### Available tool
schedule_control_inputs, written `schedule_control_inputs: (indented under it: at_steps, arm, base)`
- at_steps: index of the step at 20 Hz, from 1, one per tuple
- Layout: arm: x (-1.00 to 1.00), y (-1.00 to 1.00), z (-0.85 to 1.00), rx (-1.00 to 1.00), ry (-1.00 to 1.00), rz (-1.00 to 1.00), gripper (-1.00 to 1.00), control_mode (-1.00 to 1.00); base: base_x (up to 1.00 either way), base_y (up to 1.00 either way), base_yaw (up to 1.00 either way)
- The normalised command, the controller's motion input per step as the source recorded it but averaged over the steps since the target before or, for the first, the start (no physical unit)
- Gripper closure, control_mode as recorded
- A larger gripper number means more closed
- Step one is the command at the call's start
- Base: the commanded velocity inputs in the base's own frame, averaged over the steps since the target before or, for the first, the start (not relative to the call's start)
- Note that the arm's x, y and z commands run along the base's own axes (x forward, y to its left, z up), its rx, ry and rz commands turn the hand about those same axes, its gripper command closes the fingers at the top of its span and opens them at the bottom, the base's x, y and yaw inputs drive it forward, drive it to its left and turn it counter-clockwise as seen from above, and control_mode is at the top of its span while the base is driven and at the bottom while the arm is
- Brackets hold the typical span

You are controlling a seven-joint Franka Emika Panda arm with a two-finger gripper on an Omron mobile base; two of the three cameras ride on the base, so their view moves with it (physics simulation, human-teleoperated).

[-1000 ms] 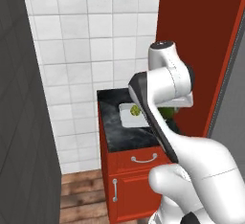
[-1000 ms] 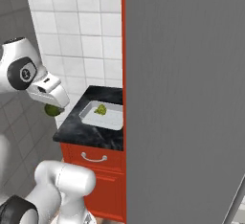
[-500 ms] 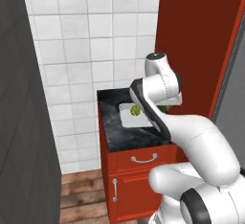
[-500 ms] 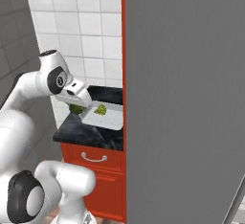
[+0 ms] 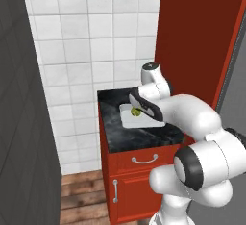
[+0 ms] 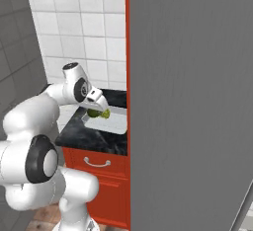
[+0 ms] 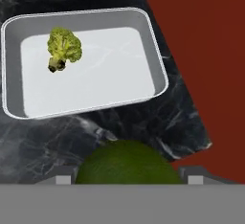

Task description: Take the lime and broccoli out of the freezer and place them in the tupperware container on the counter. Then put the tupperware containing the vegetables back in the freezer.

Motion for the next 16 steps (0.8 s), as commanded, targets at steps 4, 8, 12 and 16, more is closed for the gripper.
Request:
schedule_control_inputs:
  at_steps: [4, 8, 12, 16]
  arm:
    - [1.00, -0.05, -0.42, 0.00, 0.00, 0.00, 1.00, -1.00]
    - [0.86, -0.28, -0.51, 0.03, 0.00, 0.00, 1.00, -1.00]
    - [0.80, -0.29, -0.57, 0.04, 0.01, 0.00, 1.00, -1.00]
    - [0.55, -0.18, -0.61, 0.02, 0.01, 0.00, 1.00, -1.00]
  base:
    - [0.00, 0.00, 0.00]
    - [0.00, 0.00, 0.00]
    - [0.00, 0.00, 0.00]
    - [0.00, 0.00, 0.00]
